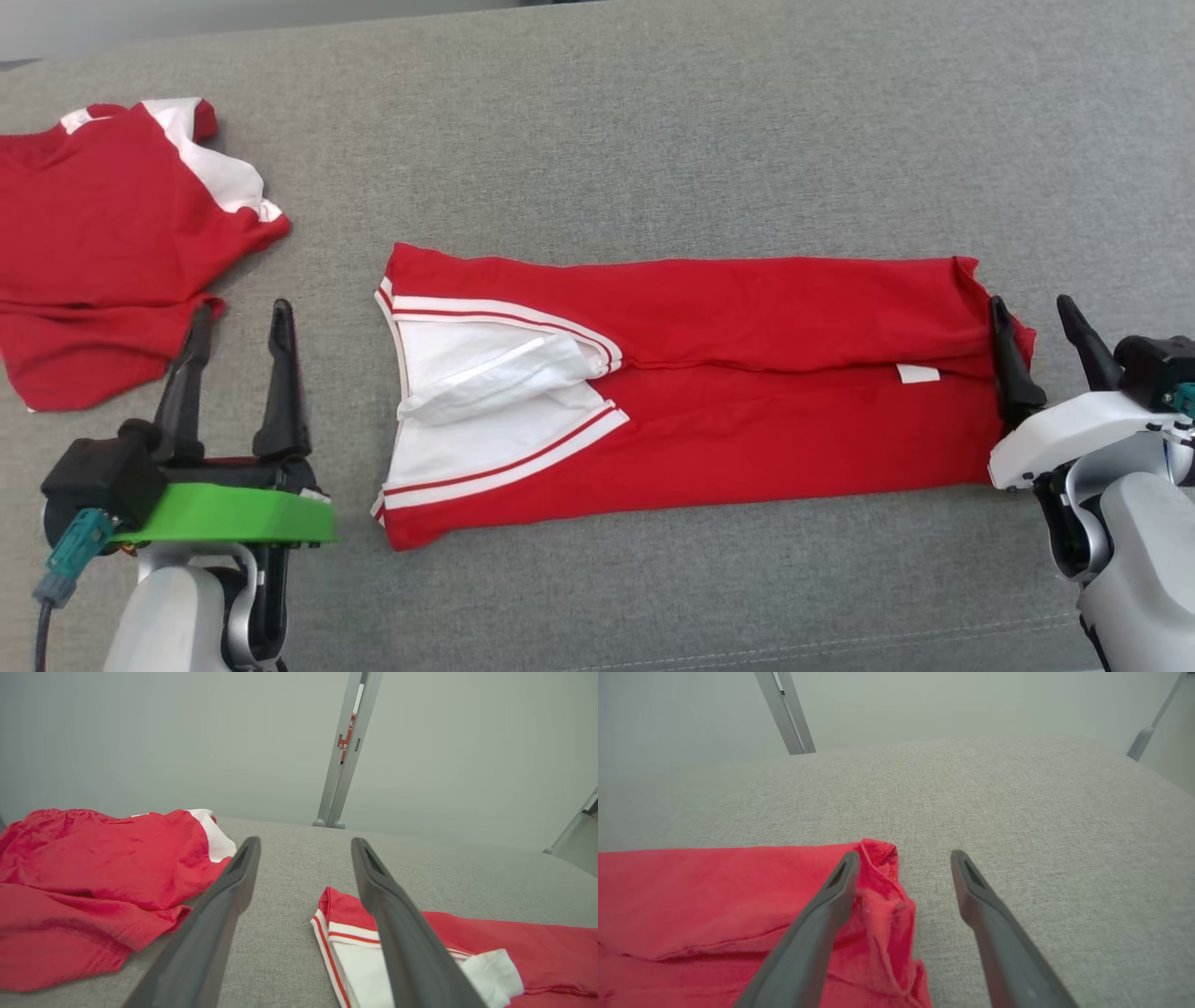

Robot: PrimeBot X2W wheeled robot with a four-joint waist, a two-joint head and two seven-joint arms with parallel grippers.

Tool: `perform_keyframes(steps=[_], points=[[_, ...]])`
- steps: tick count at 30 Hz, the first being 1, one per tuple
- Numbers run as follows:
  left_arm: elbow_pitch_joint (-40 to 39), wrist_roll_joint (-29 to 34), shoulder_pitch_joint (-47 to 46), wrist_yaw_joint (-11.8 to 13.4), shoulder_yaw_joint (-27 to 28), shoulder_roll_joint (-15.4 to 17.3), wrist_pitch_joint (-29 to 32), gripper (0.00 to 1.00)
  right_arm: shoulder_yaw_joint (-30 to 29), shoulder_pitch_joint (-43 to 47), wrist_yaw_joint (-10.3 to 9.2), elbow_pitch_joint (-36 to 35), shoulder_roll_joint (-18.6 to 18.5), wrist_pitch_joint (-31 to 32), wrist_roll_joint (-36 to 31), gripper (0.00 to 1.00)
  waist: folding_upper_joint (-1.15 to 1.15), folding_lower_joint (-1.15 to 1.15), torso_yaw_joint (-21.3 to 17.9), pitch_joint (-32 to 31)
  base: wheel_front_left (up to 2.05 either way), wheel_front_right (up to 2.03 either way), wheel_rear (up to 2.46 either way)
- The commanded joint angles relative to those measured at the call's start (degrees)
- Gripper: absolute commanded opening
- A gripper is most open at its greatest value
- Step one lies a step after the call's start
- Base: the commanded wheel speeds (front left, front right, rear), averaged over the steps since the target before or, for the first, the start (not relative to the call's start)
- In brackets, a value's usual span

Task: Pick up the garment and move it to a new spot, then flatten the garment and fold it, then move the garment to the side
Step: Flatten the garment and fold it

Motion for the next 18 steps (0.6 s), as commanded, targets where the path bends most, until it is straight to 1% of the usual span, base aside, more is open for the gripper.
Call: perform_keyframes(steps=[1,5,10,11,12,13,16,18], points=[[0.1,1.5,1.0,-0.5,1.7,-0.7,0.0,1.00,-0.1,-0.9,-0.10,1.9,0.2,-0.2,-0.2,1.00,0.00,0.00,0.7,0.3,0.00,0.00,0.00],[1.0,3.7,1.7,-1.6,6.2,-3.0,0.0,1.00,0.4,-1.8,-0.11,7.2,1.0,-0.2,0.2,1.00,0.00,0.00,1.7,0.8,0.00,0.00,0.00],[2.3,6.9,2.4,-2.5,8.7,-4.3,0.0,1.00,1.9,-1.3,-0.10,11.2,1.9,0.0,1.9,1.00,0.00,0.00,2.8,0.6,0.00,0.00,0.00],[2.7,7.8,2.7,-2.5,9.1,-4.5,0.0,1.00,2.4,-0.7,-0.10,11.7,2.3,0.0,2.5,0.78,0.00,0.00,2.9,0.5,0.00,0.00,0.00],[2.8,8.4,2.7,-2.6,9.4,-4.7,0.0,1.00,3.1,-0.3,-0.07,12.1,2.6,0.0,3.0,0.33,0.00,0.00,2.9,0.3,0.00,0.00,0.00],[3.0,8.7,2.8,-2.7,9.7,-4.9,0.0,1.00,3.9,0.1,-0.05,12.4,2.8,0.0,3.6,0.00,0.00,0.00,2.9,0.1,0.00,0.00,0.00],[3.4,9.6,3.2,-2.8,10.6,-5.3,0.0,1.00,5.1,0.3,-0.06,12.8,2.9,0.0,4.9,0.00,0.00,0.00,2.8,-0.5,0.00,0.00,0.00],[3.6,10.1,3.6,-2.8,11.3,-5.6,0.0,1.00,5.2,-0.1,-0.06,12.4,2.4,0.0,5.5,0.00,0.00,0.00,2.7,-1.0,0.00,0.00,0.00]])
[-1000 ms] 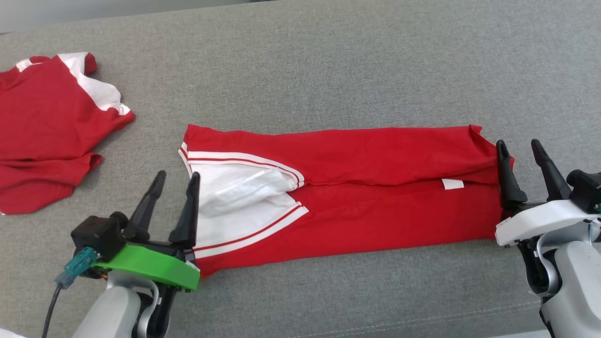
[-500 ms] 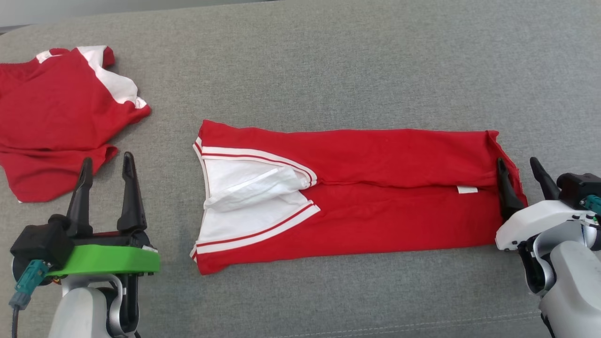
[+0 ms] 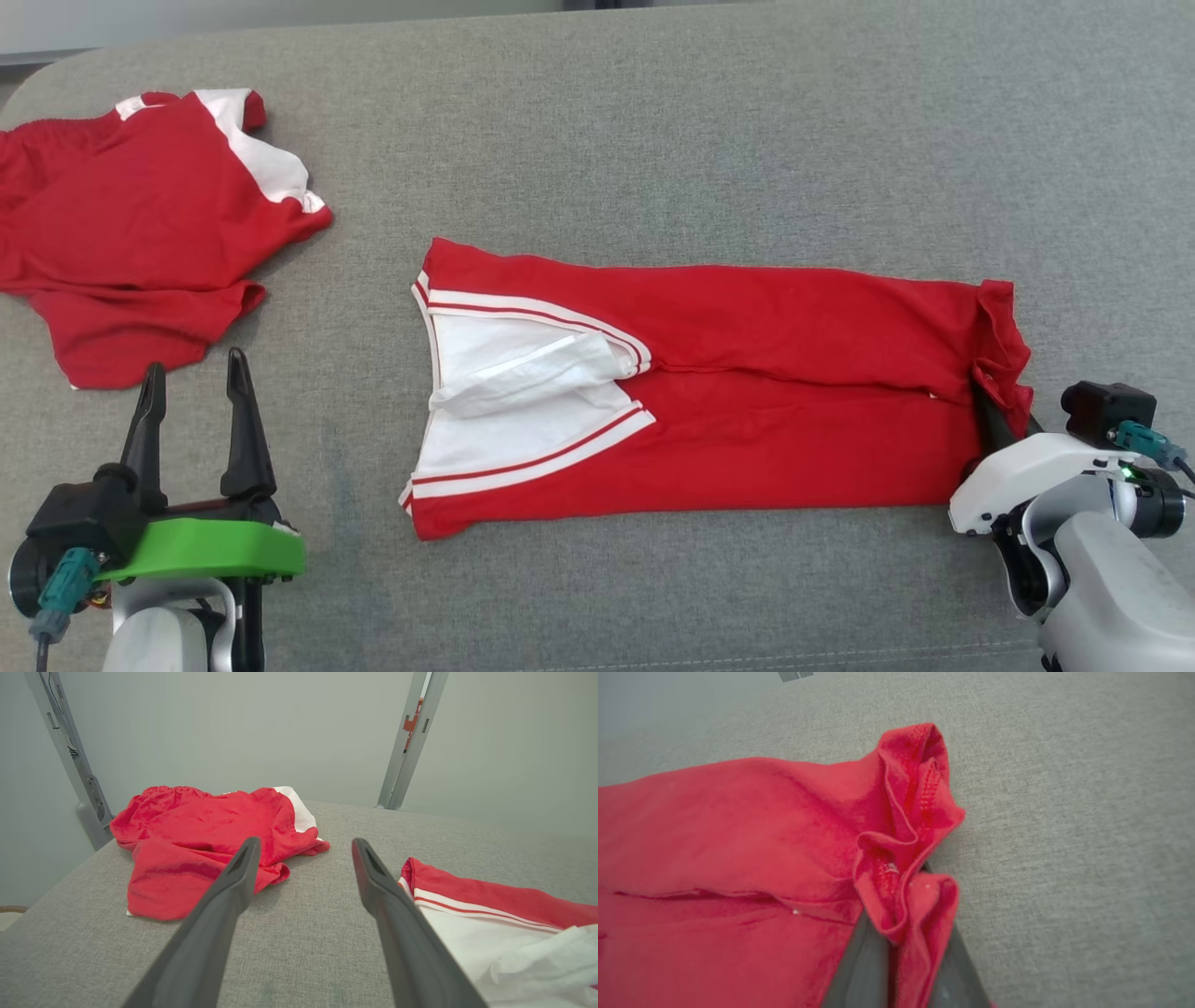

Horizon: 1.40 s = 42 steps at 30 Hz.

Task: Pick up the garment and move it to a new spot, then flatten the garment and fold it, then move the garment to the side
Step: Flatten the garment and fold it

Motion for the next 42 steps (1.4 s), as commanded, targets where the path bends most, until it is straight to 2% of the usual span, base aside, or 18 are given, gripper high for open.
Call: perform_keyframes(steps=[1,6,13,19,25,34,39,42], points=[[0.0,0.7,1.2,-0.2,0.5,-0.3,0.0,1.00,0.1,1.0,-0.01,0.4,-0.4,0.3,0.5,0.00,0.00,0.00,-0.3,-0.7,0.00,0.00,0.00],[0.3,1.8,2.1,-0.3,1.2,-0.5,0.0,1.00,-3.3,0.9,-0.06,-0.6,-3.2,0.2,1.3,0.00,0.00,0.00,-1.1,-2.5,0.00,0.00,0.00],[-0.2,2.3,3.8,-0.2,1.5,-0.5,0.0,1.00,-10.4,2.4,-0.06,-1.2,-9.0,0.2,0.9,0.00,0.00,0.00,-2.4,-4.7,0.00,0.00,0.00],[-0.3,2.2,4.4,-0.2,1.4,-0.7,0.0,1.00,-12.1,1.7,-0.05,-2.1,-10.5,0.4,-0.1,0.00,0.00,0.00,-3.2,-5.7,0.00,0.00,0.00],[0.3,1.9,4.4,-0.3,0.6,-0.8,0.0,1.00,-8.1,-0.7,-0.04,-5.6,-6.6,2.1,-0.3,0.00,0.00,0.00,-3.6,-6.3,0.00,0.00,0.00],[1.1,1.4,4.3,-0.3,-0.3,-1.0,0.0,1.00,2.7,-3.7,-0.04,-12.6,1.4,5.7,0.7,0.00,0.00,0.00,-2.4,-5.9,0.00,0.00,0.00],[2.0,1.3,3.0,-0.3,-1.2,-1.1,0.0,1.00,8.5,-5.8,-0.04,-14.4,6.3,7.0,0.5,0.00,0.00,0.00,-1.1,-5.2,0.00,0.00,0.00],[2.4,1.2,2.5,-0.3,-1.7,-1.1,0.0,1.00,10.6,-6.7,-0.04,-14.1,7.9,7.3,0.5,0.00,0.00,0.00,-0.5,-5.0,0.00,0.00,0.00]])
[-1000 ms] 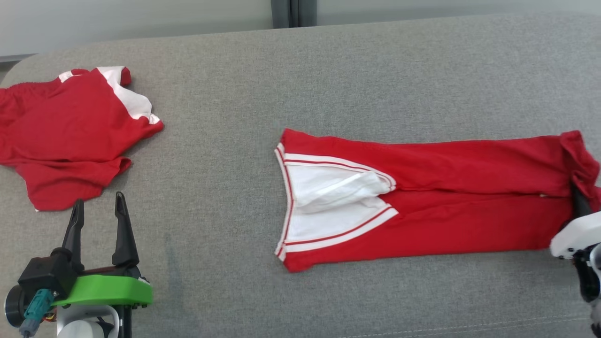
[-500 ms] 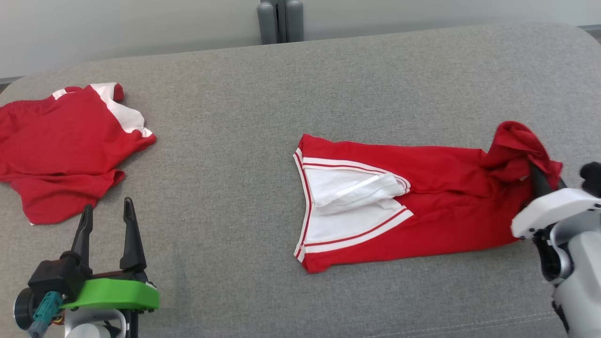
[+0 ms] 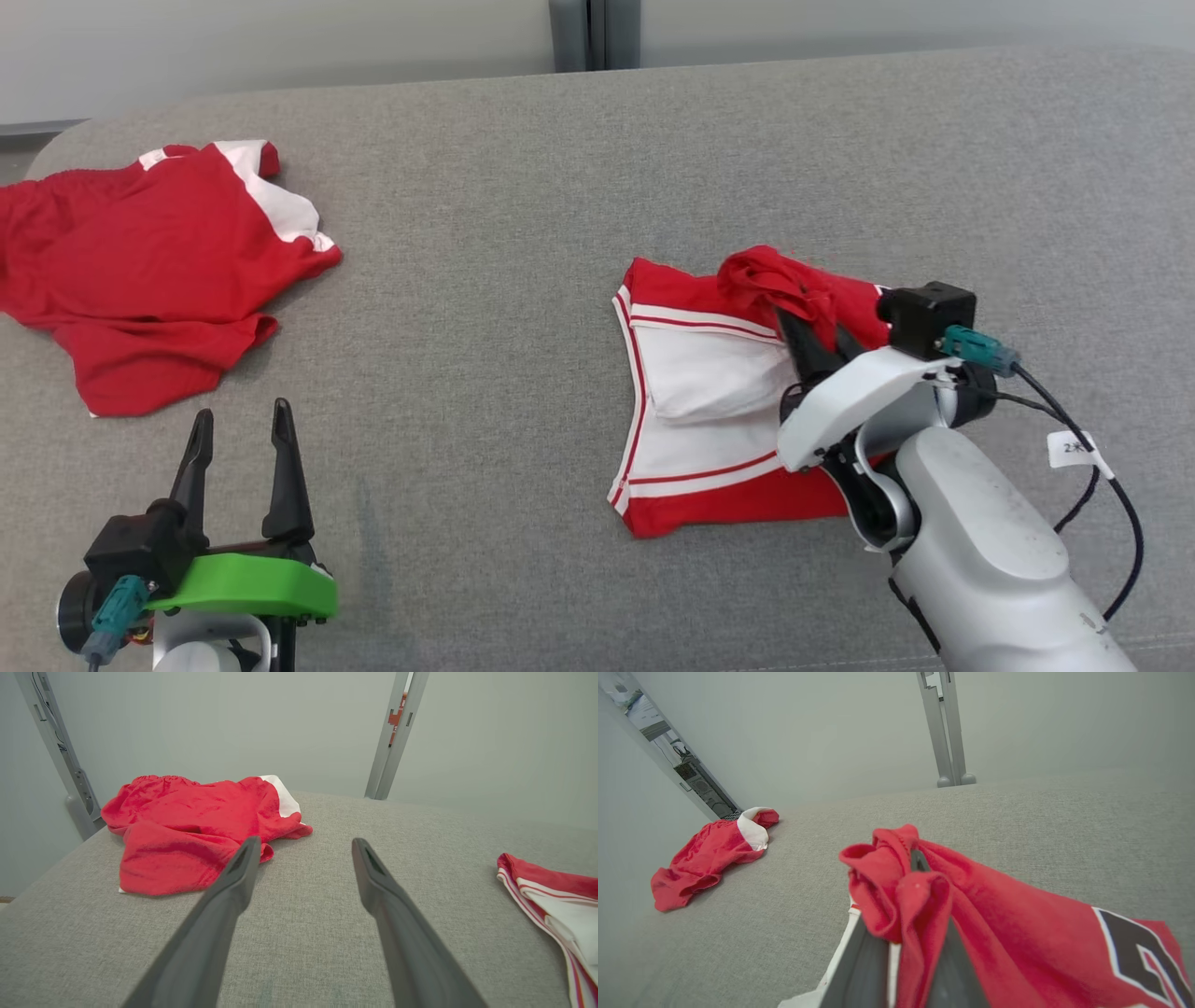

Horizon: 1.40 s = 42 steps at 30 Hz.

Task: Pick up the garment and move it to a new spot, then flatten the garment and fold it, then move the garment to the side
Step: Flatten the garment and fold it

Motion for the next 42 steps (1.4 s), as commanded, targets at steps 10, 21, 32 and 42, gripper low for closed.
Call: perform_keyframes(steps=[10,21,32,42], points=[[1.1,-0.5,-1.9,-0.2,-1.2,-0.1,0.0,1.00,5.0,-2.5,-0.09,5.4,2.9,-1.5,1.6,0.00,0.00,0.00,2.3,1.1,0.00,0.00,0.00],[2.1,-0.3,-1.2,-0.2,-1.2,-0.1,0.0,1.00,5.7,-3.9,-0.09,5.3,1.4,-6.4,1.8,1.00,0.00,0.00,1.0,-0.7,0.00,0.00,0.00],[1.6,0.2,0.8,-0.2,-0.7,0.1,0.0,1.00,-4.3,4.5,-0.09,-7.4,-5.5,-7.1,-0.9,1.00,0.00,0.00,-1.3,-3.1,0.00,0.00,0.00],[1.2,0.8,2.5,-0.2,0.0,0.4,0.0,1.00,-13.7,18.4,-0.09,-20.1,-4.1,-7.1,-6.0,1.00,0.00,0.00,-3.0,-5.1,0.00,0.00,0.00]])
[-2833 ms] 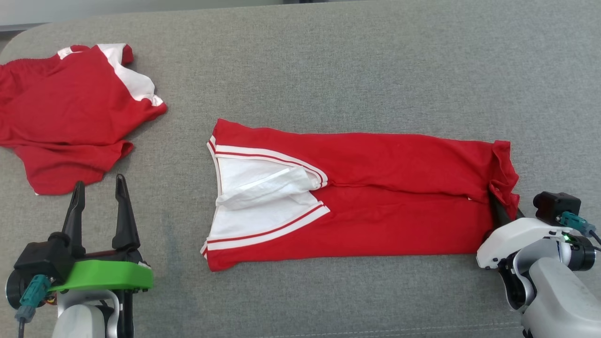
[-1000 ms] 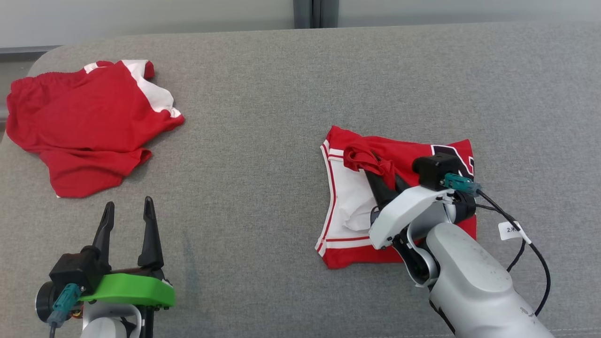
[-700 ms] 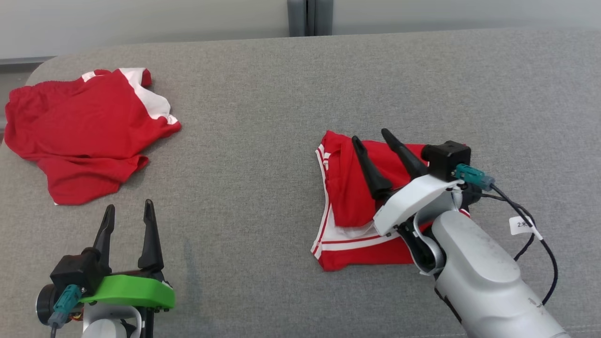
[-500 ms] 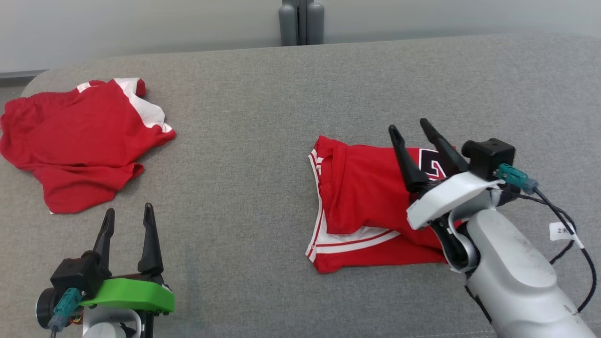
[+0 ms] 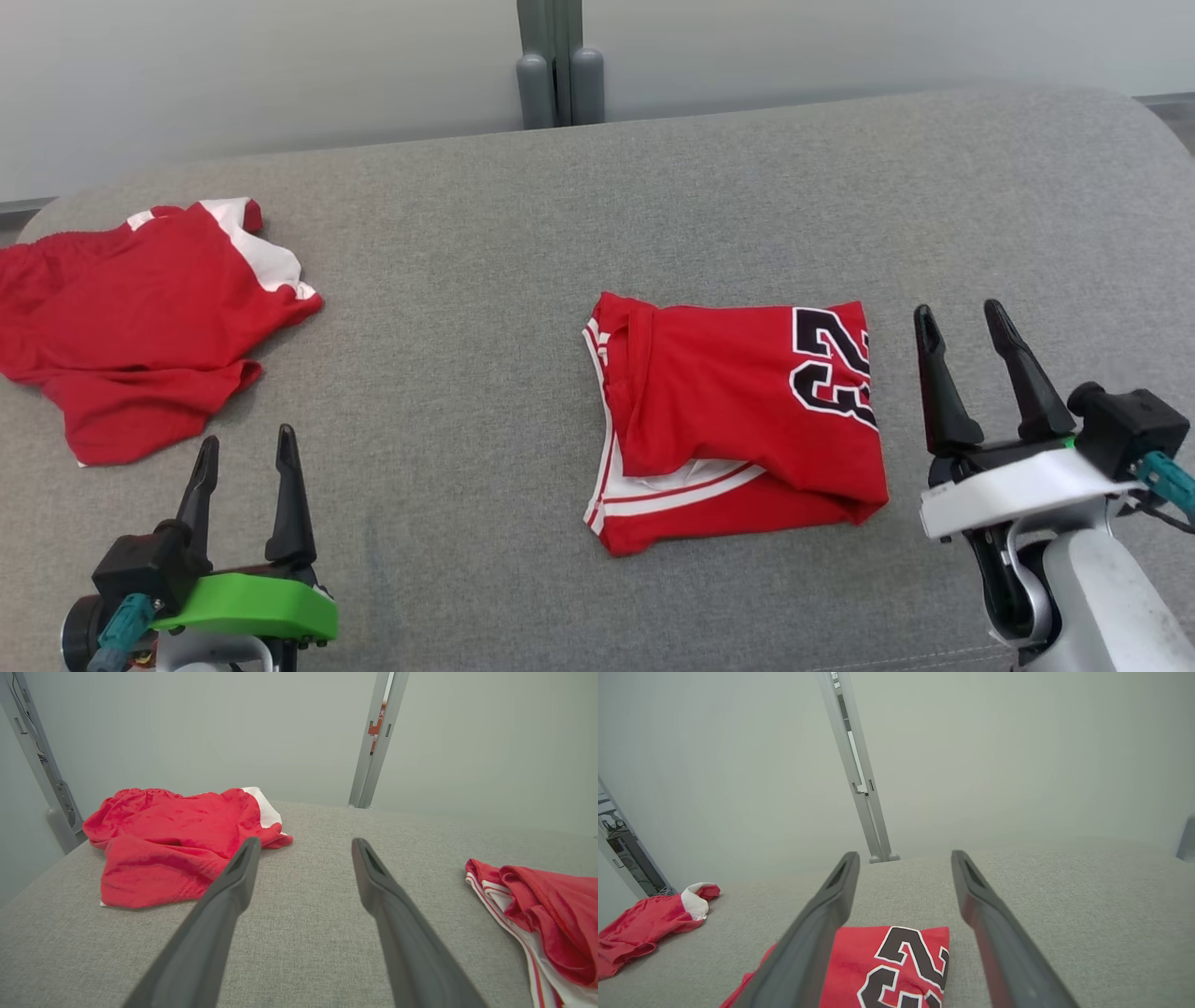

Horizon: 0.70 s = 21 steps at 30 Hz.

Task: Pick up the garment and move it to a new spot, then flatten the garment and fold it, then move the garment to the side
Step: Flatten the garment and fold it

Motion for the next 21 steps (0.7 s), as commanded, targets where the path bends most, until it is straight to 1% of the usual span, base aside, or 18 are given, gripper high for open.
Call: perform_keyframes(steps=[1,6,10,21], points=[[-0.2,0.8,1.2,-0.2,0.3,0.5,0.0,1.00,-0.8,1.9,-0.09,-1.2,0.4,-0.1,-0.6,1.00,0.00,0.00,-0.4,-0.6,0.00,0.00,0.00],[-0.5,1.1,1.8,-0.2,0.9,0.6,0.0,1.00,-2.5,7.0,-0.09,-4.6,1.8,-0.2,-2.5,1.00,0.00,0.00,-0.8,-1.8,0.00,0.00,0.00],[-0.7,1.4,2.3,-0.2,1.3,0.9,0.0,1.00,-2.5,9.6,-0.09,-6.0,2.0,-0.1,-4.3,1.00,0.00,0.00,-0.9,-2.5,0.00,0.00,0.00],[-1.8,4.0,3.5,-0.2,1.2,0.7,0.0,1.00,-1.5,13.3,-0.09,-7.1,3.5,-0.2,-7.5,1.00,0.00,0.00,0.0,-3.9,0.00,0.00,0.00]])
